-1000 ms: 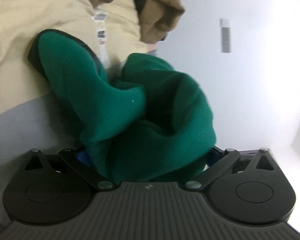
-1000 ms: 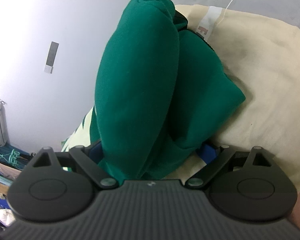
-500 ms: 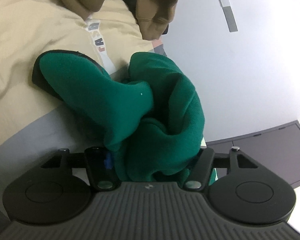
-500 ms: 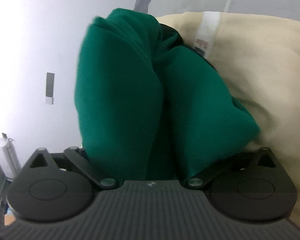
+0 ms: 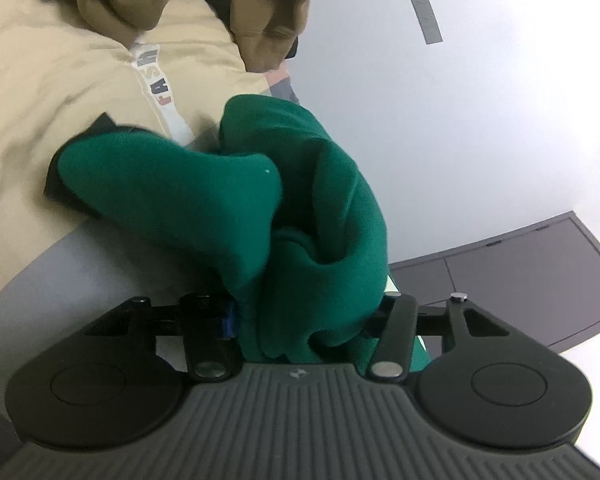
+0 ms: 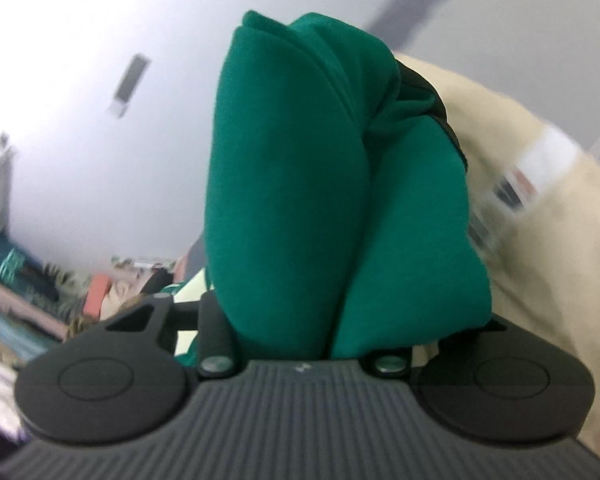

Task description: Fold large clothes

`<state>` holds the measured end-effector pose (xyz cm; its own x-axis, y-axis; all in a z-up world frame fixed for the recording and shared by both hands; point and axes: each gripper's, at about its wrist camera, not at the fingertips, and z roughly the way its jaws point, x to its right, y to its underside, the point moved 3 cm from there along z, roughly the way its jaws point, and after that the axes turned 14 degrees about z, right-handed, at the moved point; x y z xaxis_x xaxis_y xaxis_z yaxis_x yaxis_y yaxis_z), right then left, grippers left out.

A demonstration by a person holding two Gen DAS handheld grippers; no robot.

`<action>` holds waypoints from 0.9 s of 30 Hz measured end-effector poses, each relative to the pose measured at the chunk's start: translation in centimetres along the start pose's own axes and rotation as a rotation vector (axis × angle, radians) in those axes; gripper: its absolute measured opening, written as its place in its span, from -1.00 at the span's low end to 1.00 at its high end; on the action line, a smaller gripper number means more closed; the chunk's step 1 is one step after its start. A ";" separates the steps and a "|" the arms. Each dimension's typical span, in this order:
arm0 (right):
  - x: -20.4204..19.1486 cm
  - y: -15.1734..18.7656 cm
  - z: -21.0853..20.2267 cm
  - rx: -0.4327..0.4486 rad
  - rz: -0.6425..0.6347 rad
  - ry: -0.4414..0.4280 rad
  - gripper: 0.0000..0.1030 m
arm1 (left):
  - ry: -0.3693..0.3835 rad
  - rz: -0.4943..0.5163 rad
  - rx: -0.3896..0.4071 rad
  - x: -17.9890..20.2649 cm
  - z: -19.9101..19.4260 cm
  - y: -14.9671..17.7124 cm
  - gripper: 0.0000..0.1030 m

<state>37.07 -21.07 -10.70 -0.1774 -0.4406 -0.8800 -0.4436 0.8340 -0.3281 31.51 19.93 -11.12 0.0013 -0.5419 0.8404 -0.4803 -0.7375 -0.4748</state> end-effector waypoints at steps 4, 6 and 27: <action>-2.3 -0.5 -2.0 -0.005 -0.101 -0.063 -0.13 | 0.040 -0.025 -0.007 0.5 -0.6 0.5 0.10; -3.6 -1.1 -2.5 -0.007 -0.138 -0.098 -0.13 | 0.061 -0.029 -0.022 1.1 -0.9 0.9 0.09; 0.3 -14.2 -15.5 0.206 -0.220 -0.216 -0.14 | 0.277 0.090 -0.167 19.1 12.6 8.2 0.09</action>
<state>29.68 -38.21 -1.00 0.1014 -0.5551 -0.8256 -0.2607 0.7860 -0.5606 38.63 -1.56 -2.24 -0.2750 -0.4554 0.8467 -0.6047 -0.6027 -0.5206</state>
